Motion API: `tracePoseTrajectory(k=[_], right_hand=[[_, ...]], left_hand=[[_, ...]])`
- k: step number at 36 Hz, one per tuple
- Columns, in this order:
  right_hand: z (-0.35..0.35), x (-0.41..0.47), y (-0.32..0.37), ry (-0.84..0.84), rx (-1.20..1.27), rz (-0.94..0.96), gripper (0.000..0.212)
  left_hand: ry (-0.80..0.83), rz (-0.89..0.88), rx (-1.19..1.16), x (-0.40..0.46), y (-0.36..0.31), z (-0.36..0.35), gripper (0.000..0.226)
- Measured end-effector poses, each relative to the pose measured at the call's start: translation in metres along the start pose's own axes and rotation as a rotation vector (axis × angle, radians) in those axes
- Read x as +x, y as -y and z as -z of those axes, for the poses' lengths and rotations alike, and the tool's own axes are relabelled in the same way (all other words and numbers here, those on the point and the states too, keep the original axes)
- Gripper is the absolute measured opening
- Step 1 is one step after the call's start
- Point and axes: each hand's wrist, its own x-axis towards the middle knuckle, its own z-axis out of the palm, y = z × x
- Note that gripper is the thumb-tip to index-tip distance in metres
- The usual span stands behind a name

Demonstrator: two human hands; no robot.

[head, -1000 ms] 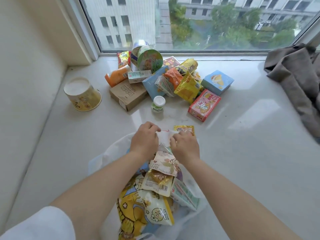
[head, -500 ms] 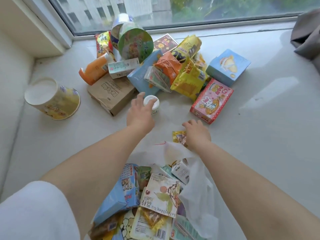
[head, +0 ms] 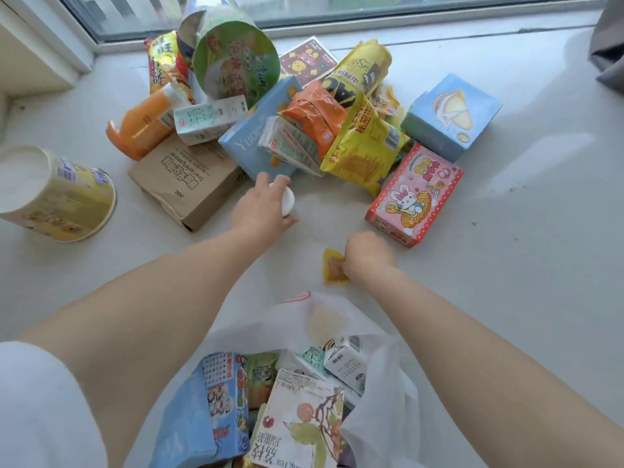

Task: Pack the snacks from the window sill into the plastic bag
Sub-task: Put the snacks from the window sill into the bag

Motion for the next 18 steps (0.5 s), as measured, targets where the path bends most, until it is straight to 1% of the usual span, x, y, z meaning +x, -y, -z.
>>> tracePoseTrajectory(k=[2, 3, 5, 7, 10, 11, 13, 14, 15, 18], right_hand=[[0.018, 0.007, -0.004, -0.212, 0.038, 0.065, 0.022], [0.03, 0.011, -0.007, -0.342, 0.075, 0.098, 0.02], [0.055, 0.021, -0.015, -0.538, 0.134, 0.148, 0.017], [0.078, 0.033, -0.022, -0.612, 0.133, 0.17, 0.014], [0.107, 0.054, -0.027, -0.597, 0.106, 0.185, 0.015], [0.115, 0.061, -0.027, -0.578, 0.112, 0.187, 0.015], [0.128, 0.077, -0.027, -0.512, 0.143, 0.174, 0.019], [0.13, 0.085, -0.027, -0.461, 0.174, 0.161, 0.028], [0.13, 0.093, -0.026, -0.404, 0.212, 0.146, 0.042], [0.122, 0.109, -0.027, -0.273, 0.332, 0.081, 0.096]], left_hand=[[-0.008, -0.01, 0.007, 0.007, -0.001, 0.013, 0.077], [-0.04, -0.029, 0.008, 0.01, -0.002, 0.021, 0.08], [-0.139, -0.09, -0.016, 0.017, -0.009, 0.039, 0.076], [-0.233, -0.146, -0.076, 0.026, -0.017, 0.058, 0.072], [-0.285, -0.178, -0.16, 0.048, -0.029, 0.081, 0.073], [-0.267, -0.168, -0.152, 0.058, -0.032, 0.086, 0.075], [-0.173, -0.127, -0.084, 0.076, -0.038, 0.091, 0.079], [-0.114, -0.108, -0.053, 0.084, -0.041, 0.091, 0.081], [-0.058, -0.098, -0.038, 0.09, -0.043, 0.089, 0.083], [0.076, -0.09, -0.069, 0.106, -0.048, 0.08, 0.088]])
